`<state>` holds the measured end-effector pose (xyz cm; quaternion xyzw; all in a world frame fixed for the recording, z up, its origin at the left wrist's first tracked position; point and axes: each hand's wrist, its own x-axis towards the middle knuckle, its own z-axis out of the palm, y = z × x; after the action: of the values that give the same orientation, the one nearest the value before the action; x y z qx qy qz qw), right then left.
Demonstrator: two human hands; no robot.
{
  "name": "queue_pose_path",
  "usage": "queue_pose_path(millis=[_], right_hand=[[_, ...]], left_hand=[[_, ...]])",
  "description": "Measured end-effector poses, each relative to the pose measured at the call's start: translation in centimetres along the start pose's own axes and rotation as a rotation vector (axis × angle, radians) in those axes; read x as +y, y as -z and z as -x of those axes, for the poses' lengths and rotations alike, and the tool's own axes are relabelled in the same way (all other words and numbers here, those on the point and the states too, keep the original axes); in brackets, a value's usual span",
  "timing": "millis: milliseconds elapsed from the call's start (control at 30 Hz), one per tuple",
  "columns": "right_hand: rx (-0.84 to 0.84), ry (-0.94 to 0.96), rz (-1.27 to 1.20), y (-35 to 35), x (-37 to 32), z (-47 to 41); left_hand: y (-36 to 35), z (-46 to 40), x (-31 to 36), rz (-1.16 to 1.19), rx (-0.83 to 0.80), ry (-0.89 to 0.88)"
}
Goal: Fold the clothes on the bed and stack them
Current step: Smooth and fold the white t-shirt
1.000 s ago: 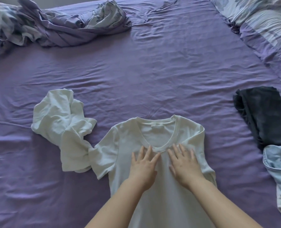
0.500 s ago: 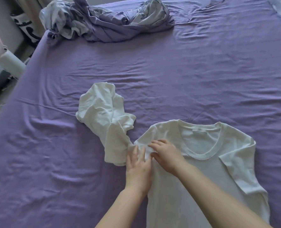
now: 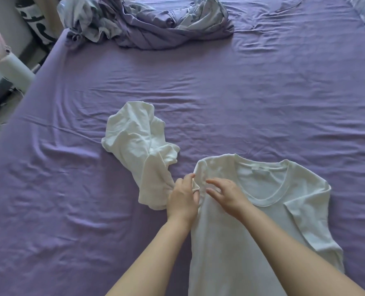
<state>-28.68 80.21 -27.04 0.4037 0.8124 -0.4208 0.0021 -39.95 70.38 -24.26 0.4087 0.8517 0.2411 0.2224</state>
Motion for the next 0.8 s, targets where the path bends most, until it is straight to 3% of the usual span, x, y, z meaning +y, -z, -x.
queue_pose_path(millis=[200,233,300,400,533,700,800], right_hand=[[0.072,-0.209,-0.453,2.8,0.7,1.0],[0.089,-0.237,-0.465,3.0,0.9,1.2],[0.118,-0.256,-0.4,3.2,1.7,1.9],[0.137,-0.153,-0.083,2.8,3.4,3.3],[0.096,0.018,0.365,1.2,6.3,6.8],[0.196,0.082,0.56,-1.9,9.5,12.5],[0.229,0.076,0.581,-3.5,10.5,16.5]], left_hand=[[-1.4,-0.6,4.1,0.841,-0.248,0.317],[-2.0,-0.6,4.4,0.795,-0.26,0.291],[-2.9,-0.6,4.2,0.435,-0.248,0.105],[-4.2,-0.1,3.2,-0.071,-0.318,-0.208],[-5.6,0.7,1.8,-0.641,-0.497,-0.242],[-6.6,2.8,2.1,-0.806,-0.367,-0.228],[-7.8,7.1,1.8,-0.751,-0.29,-0.478]])
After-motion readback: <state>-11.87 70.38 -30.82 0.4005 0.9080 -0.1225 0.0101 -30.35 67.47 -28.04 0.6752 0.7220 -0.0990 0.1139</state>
